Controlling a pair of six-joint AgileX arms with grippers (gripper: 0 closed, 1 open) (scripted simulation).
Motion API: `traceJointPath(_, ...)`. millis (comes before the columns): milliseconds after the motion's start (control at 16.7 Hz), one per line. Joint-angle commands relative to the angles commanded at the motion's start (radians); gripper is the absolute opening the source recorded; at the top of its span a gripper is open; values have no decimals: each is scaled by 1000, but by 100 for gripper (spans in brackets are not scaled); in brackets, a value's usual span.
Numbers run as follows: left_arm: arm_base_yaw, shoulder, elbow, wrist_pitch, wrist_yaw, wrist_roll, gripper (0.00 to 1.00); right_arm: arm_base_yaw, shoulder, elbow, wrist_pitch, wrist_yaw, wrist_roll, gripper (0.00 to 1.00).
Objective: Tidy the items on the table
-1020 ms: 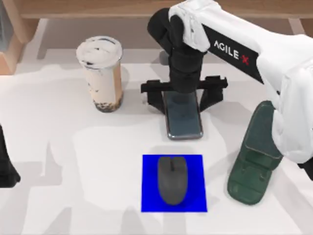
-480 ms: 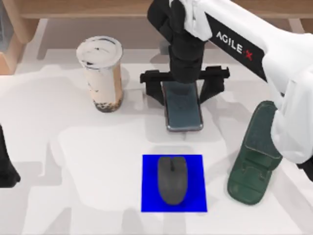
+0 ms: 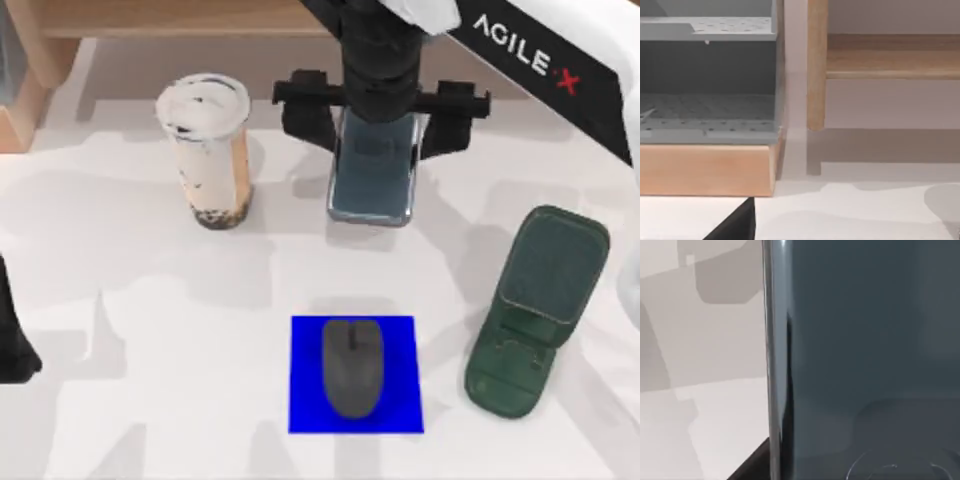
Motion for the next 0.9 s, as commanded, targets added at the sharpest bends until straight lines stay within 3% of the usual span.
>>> traceJointPath(540, 0, 0, 0, 0, 0, 0, 100, 281, -608, -595, 34, 521, 645, 0)
traceJointPath(900, 0, 0, 0, 0, 0, 0, 100, 454, -774, -1076, 74, 791, 887, 0)
